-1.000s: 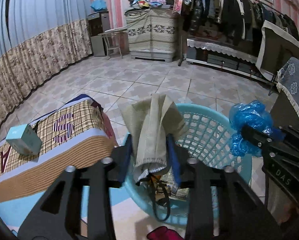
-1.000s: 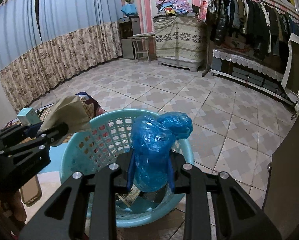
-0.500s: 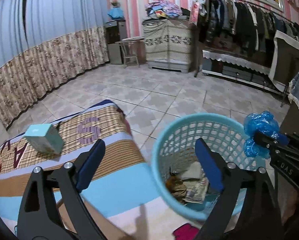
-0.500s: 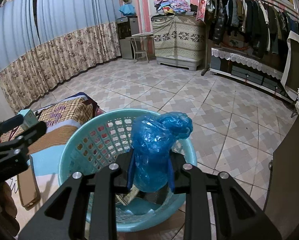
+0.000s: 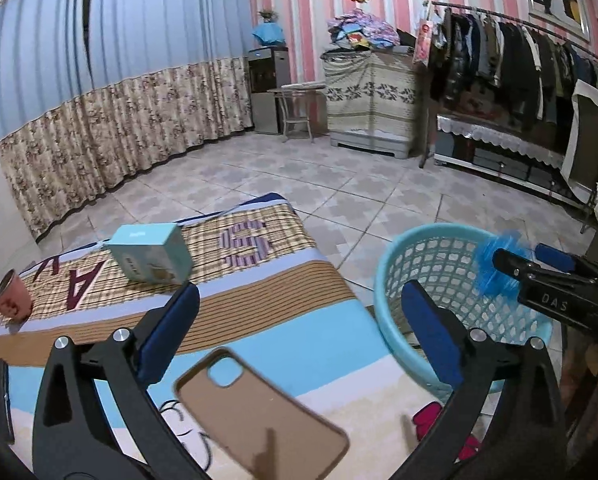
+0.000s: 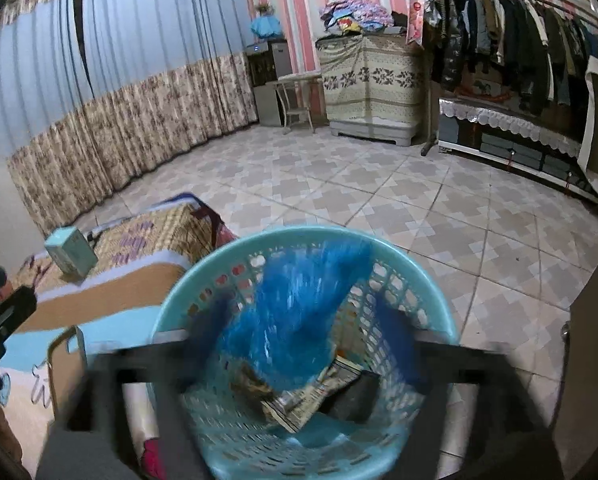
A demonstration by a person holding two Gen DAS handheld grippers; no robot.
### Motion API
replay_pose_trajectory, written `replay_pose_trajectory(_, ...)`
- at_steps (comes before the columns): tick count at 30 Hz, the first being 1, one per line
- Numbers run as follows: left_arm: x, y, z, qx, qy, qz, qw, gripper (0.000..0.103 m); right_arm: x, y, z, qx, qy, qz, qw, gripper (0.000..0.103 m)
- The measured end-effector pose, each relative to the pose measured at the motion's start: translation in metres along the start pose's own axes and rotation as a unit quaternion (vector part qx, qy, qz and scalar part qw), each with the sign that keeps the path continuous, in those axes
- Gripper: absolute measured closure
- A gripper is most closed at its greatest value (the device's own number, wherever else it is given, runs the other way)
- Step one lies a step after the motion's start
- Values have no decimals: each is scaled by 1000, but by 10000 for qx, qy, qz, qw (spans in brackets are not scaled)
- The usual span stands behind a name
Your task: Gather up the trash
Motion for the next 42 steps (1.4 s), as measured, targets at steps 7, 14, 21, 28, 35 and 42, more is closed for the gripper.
replay_pose_trajectory(7, 8, 33, 23, -155, 139, -131, 9997, 5, 3, -3, 12, 223, 187, 106, 9995, 12)
replay_pose_trajectory(14, 17, 73, 38, -438, 77, -277, 9986, 5, 1, 26, 21, 278, 234, -66, 9993, 6)
replay_pose_trajectory(21, 31, 131, 65, -652, 280, -522, 9961, 5, 3, 97, 47, 21, 349, -408, 9986, 4)
replay_pose_trajectory(28, 55, 191, 91, -846, 398, -726, 9930, 5, 21, 173, 92, -480, 412, -746, 9952, 4)
replay_pose_trajectory(35, 95, 236, 117, -1273, 368, -818, 9878, 5, 75, 221, 145, -766, 635, -982, 9902, 4)
replay_pose_trajectory(42, 144, 264, 142, -1539, 596, -755, 9834, 5, 129, 238, 183, -929, 1103, -1099, 9834, 4)
Point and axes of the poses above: each gripper's, at about its wrist camera, not at the fingertips, and y roughly against the way its jaws point, z to its left, x to its underside, the point moved 4 cm from there along -y, roughly the way its jaws point, and after that the axes turned 11 degrees about x, right-handed, at the moved point
